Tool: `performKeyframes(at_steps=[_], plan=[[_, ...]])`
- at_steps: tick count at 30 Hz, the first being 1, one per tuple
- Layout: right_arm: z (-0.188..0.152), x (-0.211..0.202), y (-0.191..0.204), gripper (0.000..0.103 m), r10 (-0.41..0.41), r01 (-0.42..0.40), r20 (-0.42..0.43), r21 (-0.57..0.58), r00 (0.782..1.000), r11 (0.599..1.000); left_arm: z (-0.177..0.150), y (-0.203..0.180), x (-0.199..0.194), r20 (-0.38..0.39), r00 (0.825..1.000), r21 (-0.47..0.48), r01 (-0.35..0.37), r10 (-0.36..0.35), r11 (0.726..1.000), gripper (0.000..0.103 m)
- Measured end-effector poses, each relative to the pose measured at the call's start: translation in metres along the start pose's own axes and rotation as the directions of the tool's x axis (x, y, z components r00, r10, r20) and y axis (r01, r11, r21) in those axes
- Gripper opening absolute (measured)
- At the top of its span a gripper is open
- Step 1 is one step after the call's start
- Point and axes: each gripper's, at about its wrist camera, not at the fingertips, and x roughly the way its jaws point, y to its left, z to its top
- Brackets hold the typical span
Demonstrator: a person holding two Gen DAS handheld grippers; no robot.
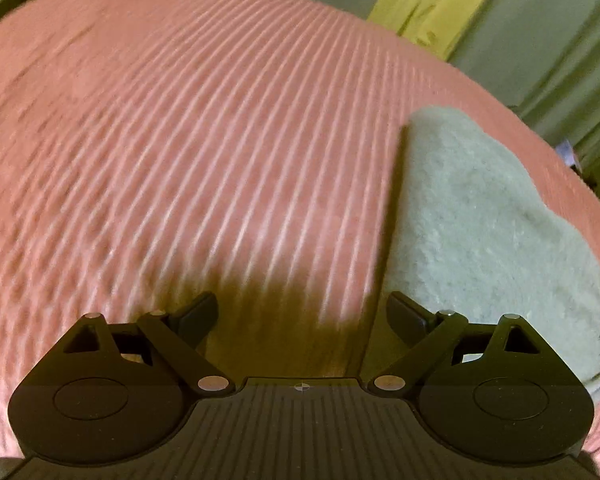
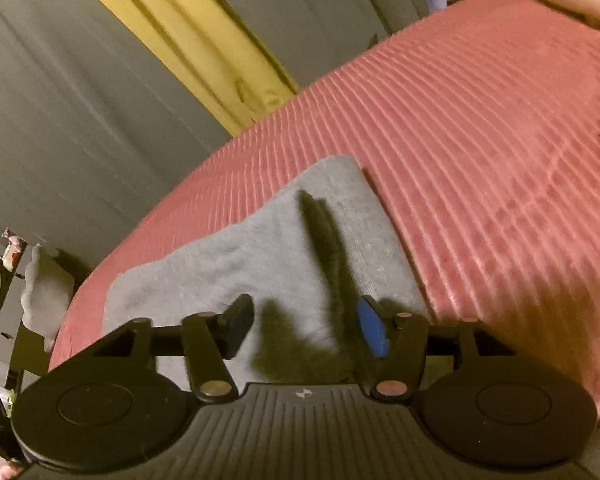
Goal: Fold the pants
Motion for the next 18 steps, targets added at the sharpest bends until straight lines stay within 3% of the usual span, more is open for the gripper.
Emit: performKeyframes(at_steps=[2, 4, 6, 9, 11, 13, 15, 18], plan=[[0.001, -0.006, -0.002, 0.078, 0.017, -0.017, 0.006, -0.011, 1.000, 1.000, -0.001, -0.003, -0.012, 0.077, 0.997, 0.009, 0.006, -0.007, 1.000, 0.095], [0.004, -0.010, 0.004, 0.079, 0.012, -0.011, 0.015, -0.054, 1.000, 0.998, -0.003, -0.005, -0.026, 0.169, 0.984, 0.027, 0.054, -0.058, 0.998, 0.095], [0.005, -0.010, 0.007, 0.085, 0.009, -0.007, 0.015, -0.087, 1.000, 0.996, -0.007, -0.010, -0.035, 0.214, 0.970, 0.068, 0.101, -0.114, 0.993, 0.096], [-0.001, 0.001, 0.003, 0.088, -0.014, 0.012, -0.022, -0.093, 1.000, 0.996, -0.012, -0.028, -0.026, 0.146, 0.981, 0.178, 0.102, -0.129, 0.979, 0.096], [-0.007, 0.011, -0.004, 0.092, -0.097, 0.089, -0.073, -0.116, 0.993, 0.989, -0.016, -0.042, -0.009, 0.041, 0.996, 0.251, 0.061, -0.073, 0.966, 0.097], [-0.018, 0.018, -0.010, 0.095, -0.100, 0.091, -0.053, -0.148, 0.994, 0.985, -0.020, -0.054, 0.013, -0.070, 0.998, 0.319, 0.021, 0.002, 0.947, 0.098], [-0.021, 0.016, -0.009, 0.095, -0.098, 0.091, -0.040, -0.151, 0.994, 0.984, -0.021, -0.060, 0.022, -0.084, 0.995, 0.346, -0.016, 0.048, 0.938, 0.103], [-0.024, 0.006, 0.001, 0.095, -0.115, 0.106, -0.041, -0.175, 0.993, 0.979, -0.019, -0.058, 0.021, -0.090, 0.995, 0.322, -0.013, 0.044, 0.947, 0.103]])
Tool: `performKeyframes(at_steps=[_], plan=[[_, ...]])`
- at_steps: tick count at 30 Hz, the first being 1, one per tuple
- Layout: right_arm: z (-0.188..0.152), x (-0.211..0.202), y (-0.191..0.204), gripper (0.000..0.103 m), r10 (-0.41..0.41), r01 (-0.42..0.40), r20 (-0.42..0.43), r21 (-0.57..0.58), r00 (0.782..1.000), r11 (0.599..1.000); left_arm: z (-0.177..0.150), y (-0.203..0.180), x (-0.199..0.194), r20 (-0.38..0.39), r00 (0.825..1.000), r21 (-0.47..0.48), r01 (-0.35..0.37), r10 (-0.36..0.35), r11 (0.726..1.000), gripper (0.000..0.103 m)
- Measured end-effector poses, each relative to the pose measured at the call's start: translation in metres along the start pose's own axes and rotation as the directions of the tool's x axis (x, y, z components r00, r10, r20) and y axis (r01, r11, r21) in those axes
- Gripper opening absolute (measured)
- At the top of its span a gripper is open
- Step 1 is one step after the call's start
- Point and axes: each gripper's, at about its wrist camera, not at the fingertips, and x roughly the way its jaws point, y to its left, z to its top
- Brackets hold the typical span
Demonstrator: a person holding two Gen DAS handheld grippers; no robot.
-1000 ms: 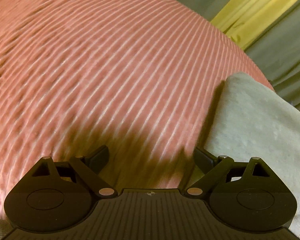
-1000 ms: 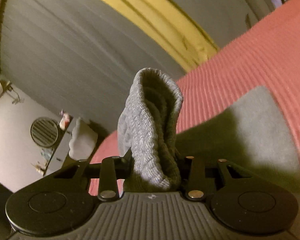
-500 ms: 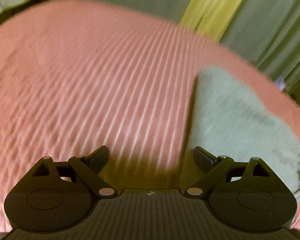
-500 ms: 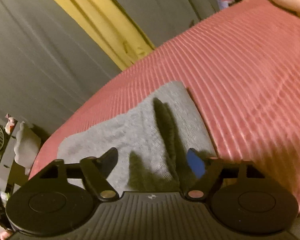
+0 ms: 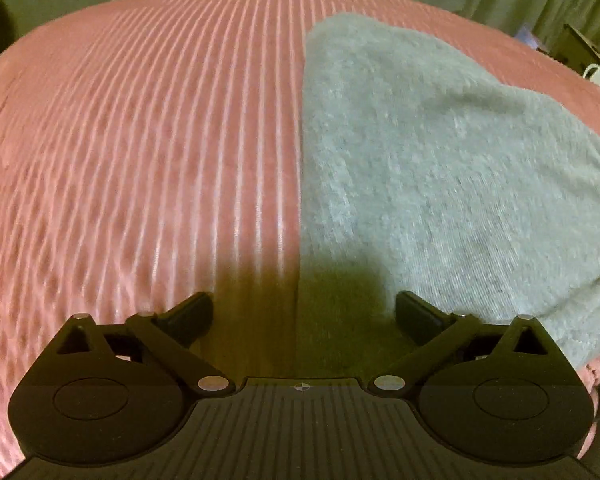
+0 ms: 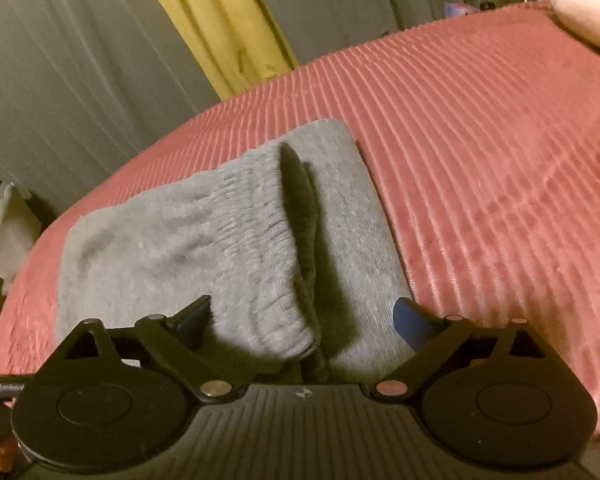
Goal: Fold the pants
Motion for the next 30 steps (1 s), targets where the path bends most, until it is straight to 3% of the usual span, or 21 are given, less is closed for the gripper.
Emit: performKeyframes(at_steps=[4, 7, 12, 20, 26, 28, 30], plan=[[-0.012, -0.017, 0.001, 0.098, 0.038, -0.038, -0.003, -0.008, 0.999, 0.999, -0.003, 0.012, -0.005, 0.018, 1.000, -0.035, 0.016, -0.015, 0.999, 0.102], [-0.022, -0.022, 0.007, 0.099, -0.030, 0.028, -0.020, -0.063, 0.999, 0.998, -0.006, 0.011, -0.014, 0.071, 0.997, -0.021, 0.023, -0.021, 1.000, 0.102], [-0.024, -0.027, 0.010, 0.099, -0.029, 0.029, -0.008, -0.073, 1.000, 0.997, -0.014, 0.000, -0.032, 0.118, 0.989, 0.044, 0.082, -0.086, 0.996, 0.102], [-0.026, -0.017, 0.011, 0.099, -0.058, 0.051, -0.065, -0.106, 0.996, 0.993, -0.016, -0.018, -0.021, 0.044, 0.998, 0.129, 0.033, -0.039, 0.991, 0.103], [-0.007, -0.014, -0.001, 0.099, -0.007, -0.002, -0.095, -0.095, 0.995, 0.995, -0.001, 0.010, -0.008, -0.020, 0.997, -0.055, 0.079, -0.080, 0.995, 0.102], [0.003, -0.009, -0.014, 0.099, 0.042, -0.048, -0.108, -0.054, 0.993, 0.997, 0.006, 0.026, -0.007, -0.008, 0.994, -0.155, 0.108, -0.111, 0.982, 0.102], [0.013, 0.002, -0.026, 0.099, 0.118, -0.121, -0.158, -0.007, 0.980, 0.993, 0.013, 0.042, -0.004, 0.005, 0.983, -0.251, 0.180, -0.185, 0.951, 0.102]])
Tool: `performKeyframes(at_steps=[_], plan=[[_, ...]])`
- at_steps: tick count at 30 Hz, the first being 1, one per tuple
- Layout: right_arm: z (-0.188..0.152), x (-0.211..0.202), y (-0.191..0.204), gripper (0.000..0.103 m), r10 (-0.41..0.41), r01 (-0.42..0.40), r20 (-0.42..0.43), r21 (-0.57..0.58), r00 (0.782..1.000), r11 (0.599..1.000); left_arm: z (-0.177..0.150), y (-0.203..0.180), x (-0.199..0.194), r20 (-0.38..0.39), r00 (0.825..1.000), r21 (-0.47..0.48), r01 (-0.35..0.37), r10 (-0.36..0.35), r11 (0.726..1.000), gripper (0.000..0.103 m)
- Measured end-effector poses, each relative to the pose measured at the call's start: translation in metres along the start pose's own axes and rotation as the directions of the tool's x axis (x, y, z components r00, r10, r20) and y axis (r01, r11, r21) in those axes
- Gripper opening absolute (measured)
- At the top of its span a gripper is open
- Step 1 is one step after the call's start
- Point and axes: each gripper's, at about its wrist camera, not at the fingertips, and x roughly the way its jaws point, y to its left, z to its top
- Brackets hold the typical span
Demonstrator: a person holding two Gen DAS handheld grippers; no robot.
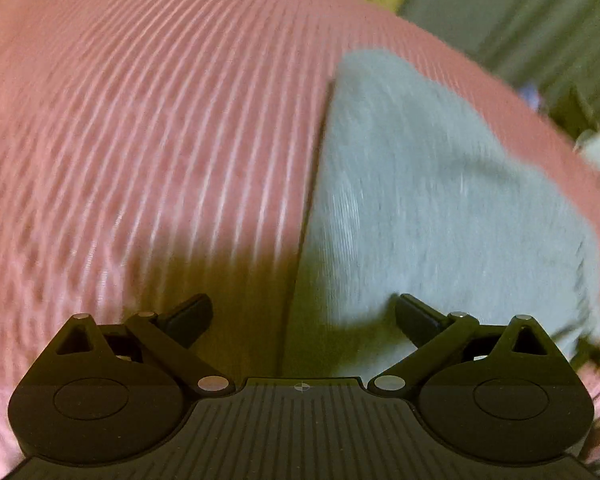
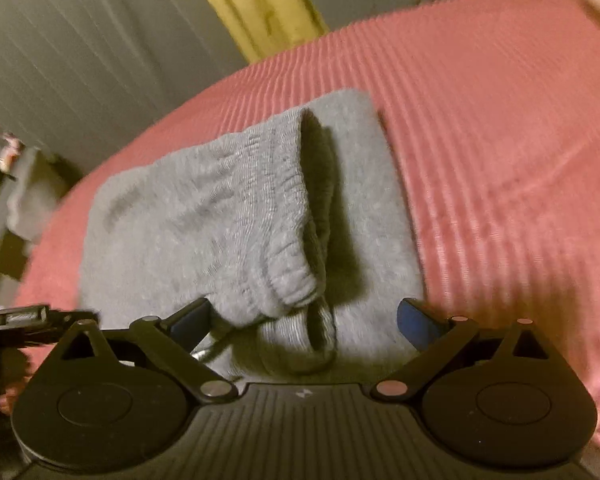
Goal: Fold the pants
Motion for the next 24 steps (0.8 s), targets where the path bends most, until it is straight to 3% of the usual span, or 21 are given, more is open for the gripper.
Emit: performKeyframes(at_steps=[3, 5, 7, 10, 14, 19, 24], plan=[[0.018, 0.010, -0.014, 0.099, 0.088, -0.088, -0.047, 0.013, 0.995, 0.996, 0.017, 0.015, 0.003, -0.010, 0.989, -0.091, 0.146, -0.148, 0.985, 0.102], [0.029, 0.015, -0.021, 0.099, 0.155, -0.155, -0.078, 0.015, 0.985, 0.988, 0.028, 0.022, 0.007, -0.004, 0.981, -0.090, 0.195, -0.196, 0.977, 0.102], [0.039, 0.019, -0.030, 0.099, 0.222, -0.221, -0.100, 0.029, 0.970, 0.975, 0.033, 0.027, 0.014, -0.026, 0.980, -0.079, 0.195, -0.198, 0.978, 0.102], [0.054, 0.015, -0.058, 0.099, 0.295, -0.286, -0.057, 0.132, 0.954, 0.949, 0.042, 0.025, 0.022, -0.044, 0.970, -0.043, 0.236, -0.238, 0.971, 0.102], [0.063, 0.023, -0.092, 0.099, 0.257, -0.246, -0.046, 0.175, 0.965, 0.953, 0.037, 0.024, 0.024, -0.045, 0.955, 0.004, 0.293, -0.292, 0.956, 0.102], [0.056, 0.045, -0.105, 0.099, 0.395, -0.378, -0.036, 0.226, 0.918, 0.898, 0.035, 0.006, 0.031, -0.063, 0.958, 0.093, 0.284, -0.279, 0.954, 0.102], [0.055, 0.062, -0.090, 0.099, 0.467, -0.448, -0.093, 0.175, 0.879, 0.877, 0.040, -0.007, 0.037, -0.086, 0.938, 0.159, 0.346, -0.336, 0.925, 0.102]])
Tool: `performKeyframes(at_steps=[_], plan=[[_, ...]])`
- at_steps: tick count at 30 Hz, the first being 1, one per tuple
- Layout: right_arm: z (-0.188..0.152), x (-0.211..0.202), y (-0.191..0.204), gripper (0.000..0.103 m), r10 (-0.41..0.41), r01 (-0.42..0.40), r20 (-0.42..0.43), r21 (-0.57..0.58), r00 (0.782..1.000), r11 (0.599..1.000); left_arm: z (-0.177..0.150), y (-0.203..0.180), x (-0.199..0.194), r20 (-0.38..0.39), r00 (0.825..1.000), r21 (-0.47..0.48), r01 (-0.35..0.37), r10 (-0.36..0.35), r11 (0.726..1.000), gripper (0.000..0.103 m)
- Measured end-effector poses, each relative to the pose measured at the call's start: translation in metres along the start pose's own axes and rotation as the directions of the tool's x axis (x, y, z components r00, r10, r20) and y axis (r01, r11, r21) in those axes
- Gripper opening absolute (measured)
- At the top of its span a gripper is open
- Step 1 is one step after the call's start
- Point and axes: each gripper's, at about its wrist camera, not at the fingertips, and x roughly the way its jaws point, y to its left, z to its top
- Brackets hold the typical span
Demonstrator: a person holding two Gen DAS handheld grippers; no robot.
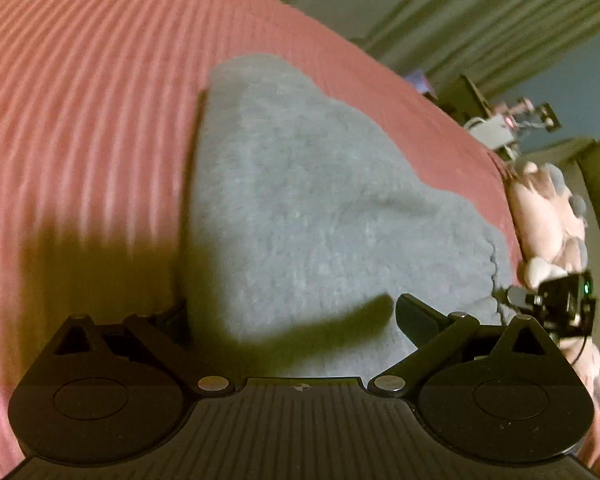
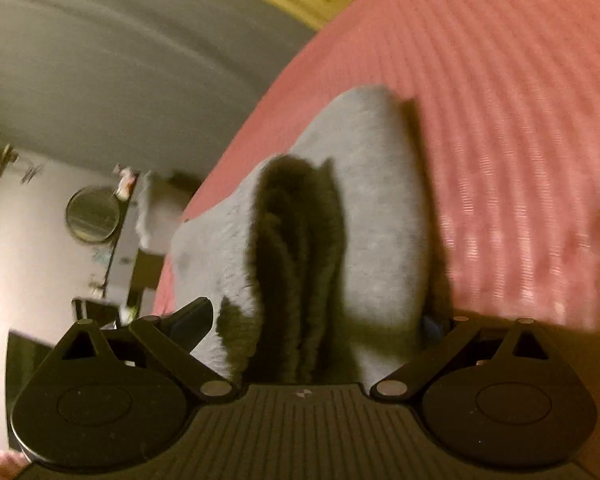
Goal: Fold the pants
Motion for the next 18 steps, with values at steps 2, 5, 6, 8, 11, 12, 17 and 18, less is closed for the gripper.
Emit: performKeyframes(at_steps=[2, 5, 6, 8, 11, 12, 17, 18], plan=[[0.005, 0.006, -0.001, 0.099, 0.029, -0.029, -0.027, 0.020, 0.999, 0.999, 0.003, -0.001, 0.008, -0.008, 1.000, 0.025, -0.010, 0.010, 1.000, 0.102], [0.012, 0.016, -0.004, 0.099, 0.077, -0.075, -0.056, 0.045, 0.995, 0.996, 0.008, -0.003, 0.011, 0.013, 0.999, 0.023, 0.037, -0.037, 0.999, 0.102], [0.012, 0.019, -0.005, 0.099, 0.082, -0.080, -0.063, 0.046, 0.995, 0.996, 0.009, -0.002, 0.010, 0.022, 0.998, 0.006, 0.066, -0.066, 0.998, 0.102], [0.011, 0.025, -0.002, 0.099, 0.066, -0.065, -0.080, 0.023, 0.995, 0.998, 0.007, -0.007, 0.008, 0.039, 0.994, 0.022, 0.102, -0.103, 0.995, 0.101], [0.011, 0.031, 0.007, 0.099, 0.023, -0.025, -0.090, -0.025, 0.996, 0.999, 0.003, -0.017, 0.015, 0.013, 1.000, 0.115, 0.003, -0.004, 0.993, 0.099], [0.009, 0.032, 0.008, 0.099, 0.012, -0.015, -0.085, -0.031, 0.996, 0.999, 0.002, -0.021, 0.019, 0.008, 1.000, 0.146, -0.027, 0.026, 0.989, 0.099], [0.000, 0.034, 0.023, 0.099, -0.026, 0.024, -0.048, -0.030, 0.999, 0.999, 0.004, -0.026, 0.023, -0.003, 0.999, 0.153, -0.044, 0.045, 0.987, 0.101], [-0.003, 0.034, 0.025, 0.099, -0.036, 0.035, -0.031, -0.033, 0.999, 0.999, 0.004, -0.026, 0.023, -0.002, 0.999, 0.156, -0.043, 0.044, 0.987, 0.101]])
